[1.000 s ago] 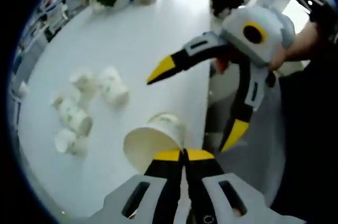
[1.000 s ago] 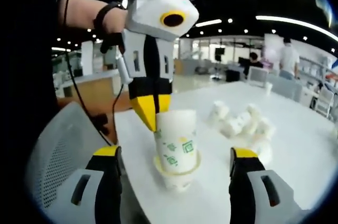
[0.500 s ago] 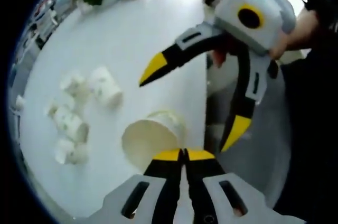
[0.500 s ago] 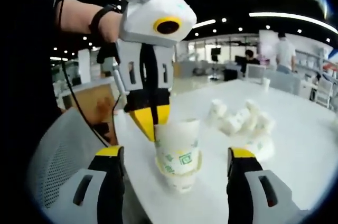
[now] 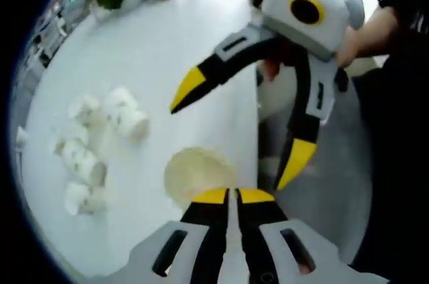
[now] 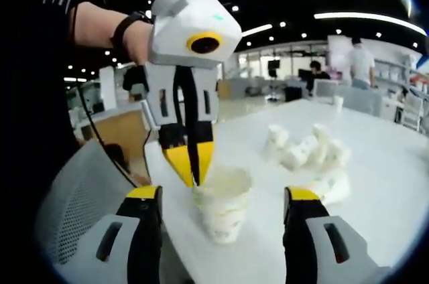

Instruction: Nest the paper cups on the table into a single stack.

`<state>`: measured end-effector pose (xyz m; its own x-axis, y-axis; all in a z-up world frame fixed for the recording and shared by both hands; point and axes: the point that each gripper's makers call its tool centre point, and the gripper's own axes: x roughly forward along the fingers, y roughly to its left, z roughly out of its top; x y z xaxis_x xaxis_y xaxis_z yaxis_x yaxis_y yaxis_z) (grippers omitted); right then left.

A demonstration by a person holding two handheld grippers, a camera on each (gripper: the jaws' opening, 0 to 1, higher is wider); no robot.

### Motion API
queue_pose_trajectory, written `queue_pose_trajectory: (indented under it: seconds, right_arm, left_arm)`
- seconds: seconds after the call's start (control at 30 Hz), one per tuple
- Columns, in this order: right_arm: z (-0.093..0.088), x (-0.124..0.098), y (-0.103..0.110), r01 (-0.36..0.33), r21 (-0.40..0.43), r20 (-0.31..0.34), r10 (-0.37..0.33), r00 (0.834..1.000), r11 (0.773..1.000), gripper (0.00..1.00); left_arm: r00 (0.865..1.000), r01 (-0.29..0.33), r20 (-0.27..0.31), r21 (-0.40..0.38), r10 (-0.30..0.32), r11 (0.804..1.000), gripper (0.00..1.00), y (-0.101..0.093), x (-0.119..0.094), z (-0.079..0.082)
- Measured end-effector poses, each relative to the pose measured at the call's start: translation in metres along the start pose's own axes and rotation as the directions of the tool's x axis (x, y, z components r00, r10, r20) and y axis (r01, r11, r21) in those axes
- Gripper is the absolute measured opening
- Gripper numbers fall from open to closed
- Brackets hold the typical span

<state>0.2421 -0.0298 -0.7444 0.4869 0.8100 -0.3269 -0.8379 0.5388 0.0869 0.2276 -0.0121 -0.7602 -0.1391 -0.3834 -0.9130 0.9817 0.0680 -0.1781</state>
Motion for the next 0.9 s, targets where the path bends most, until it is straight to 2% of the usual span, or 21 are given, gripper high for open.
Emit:
queue_pose_trajectory:
  seconds: [0.1,0.27,0.4,0.57,0.9]
  right_arm:
    - [0.003,0.000,0.000,0.001,0.020,0.018,-0.001,1.000,1.000,0.70]
    - [0.003,0.000,-0.001,0.000,0.020,0.012,0.000,1.000,1.000,0.70]
    - [0.003,0.001,-0.001,-0.002,0.020,0.014,0.002,1.000,1.000,0.70]
    - [0.003,0.000,0.000,-0.002,0.022,0.008,0.002,1.000,1.000,0.70]
    - [0.004,-0.003,0.003,0.000,0.035,0.006,0.000,1.000,0.999,0.70]
  left_arm:
    - [1.000,0.004,0.016,-0.008,-0.004,1.000,0.07,0.000,0.001,0.001]
    - [0.999,-0.005,0.035,-0.004,0.006,1.000,0.13,0.001,-0.002,0.001]
    - [0.998,-0.021,0.058,-0.035,0.023,0.999,0.24,0.006,-0.004,-0.001]
    - [0.995,-0.036,0.088,-0.039,0.039,0.999,0.25,0.008,-0.006,-0.002]
    - [0.983,-0.034,0.174,-0.116,0.054,0.993,0.26,0.013,-0.014,0.000]
